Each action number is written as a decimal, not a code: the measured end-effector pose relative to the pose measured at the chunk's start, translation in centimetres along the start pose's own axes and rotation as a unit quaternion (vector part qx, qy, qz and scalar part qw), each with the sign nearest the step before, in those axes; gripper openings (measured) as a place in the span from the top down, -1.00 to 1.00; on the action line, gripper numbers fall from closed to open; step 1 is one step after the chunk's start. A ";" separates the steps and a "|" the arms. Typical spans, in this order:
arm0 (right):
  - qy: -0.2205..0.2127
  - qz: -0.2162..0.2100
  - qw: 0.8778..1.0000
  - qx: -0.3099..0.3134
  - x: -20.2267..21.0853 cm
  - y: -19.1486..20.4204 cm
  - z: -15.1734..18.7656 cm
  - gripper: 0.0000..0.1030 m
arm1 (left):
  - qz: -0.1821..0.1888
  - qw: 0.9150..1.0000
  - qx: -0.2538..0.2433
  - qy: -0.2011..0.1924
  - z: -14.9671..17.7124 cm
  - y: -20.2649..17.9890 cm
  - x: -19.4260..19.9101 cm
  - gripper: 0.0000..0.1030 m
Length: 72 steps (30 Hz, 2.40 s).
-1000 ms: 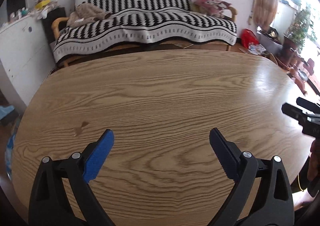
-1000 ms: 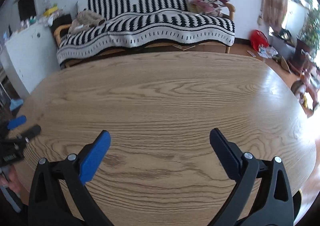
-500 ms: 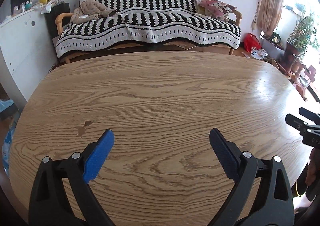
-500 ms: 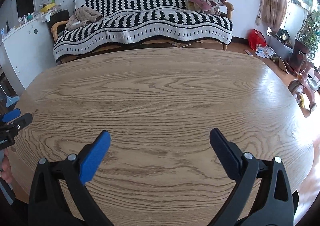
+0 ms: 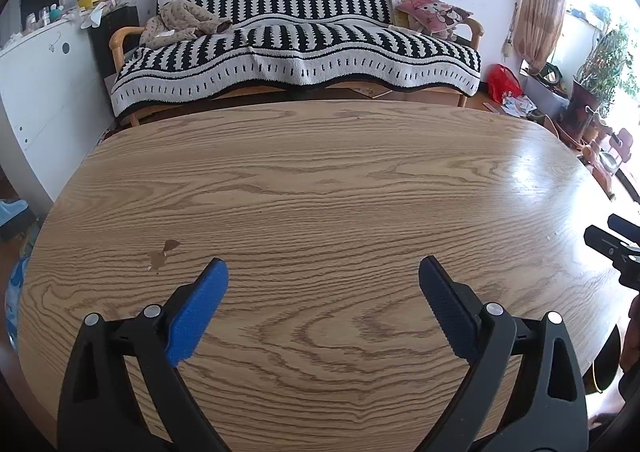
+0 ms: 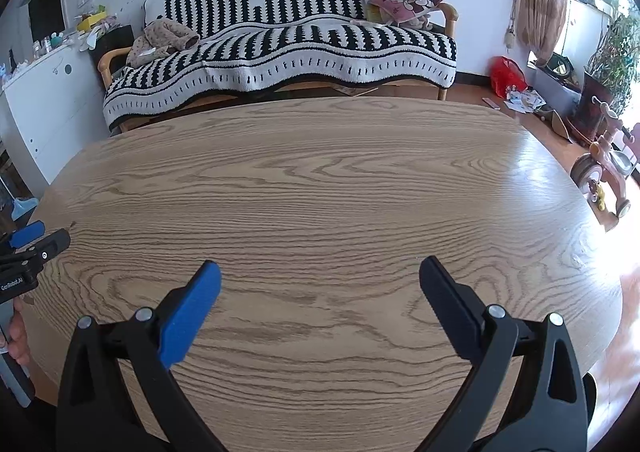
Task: Collect trash
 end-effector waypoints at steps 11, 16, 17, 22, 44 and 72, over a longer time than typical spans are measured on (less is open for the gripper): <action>0.001 0.000 1.000 0.002 0.1 -0.1 0.1 -0.86 | 0.000 1.000 -0.002 0.001 0.1 -0.4 0.1 -0.81; 0.001 0.000 1.000 0.004 0.2 -0.1 0.1 -0.86 | 0.000 1.000 -0.004 0.002 0.0 -0.5 0.1 -0.81; 0.002 -0.001 1.000 0.005 0.2 -0.1 0.0 -0.86 | 0.000 1.000 -0.004 0.002 0.0 -0.5 0.0 -0.81; 0.002 0.000 1.000 0.006 0.3 -0.1 0.1 -0.86 | 0.000 1.000 -0.005 0.002 0.0 -0.5 0.0 -0.81; 0.000 0.001 1.000 0.008 0.3 0.0 0.1 -0.86 | 0.000 1.000 -0.006 0.003 0.1 -0.6 -0.1 -0.81; 0.000 0.002 1.000 0.007 0.3 -0.2 -0.1 -0.86 | -0.004 1.000 0.001 0.011 0.2 -0.4 -0.5 -0.81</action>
Point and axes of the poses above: each gripper's, at about its wrist camera, not at the fingertips, and x roughly against the way its jaws point, y to its left, z to its underside, the point moved 7 cm from there along -x, roughly the way its jaws point, and after that the axes turned 13 degrees about z, right-handed, at the moved point
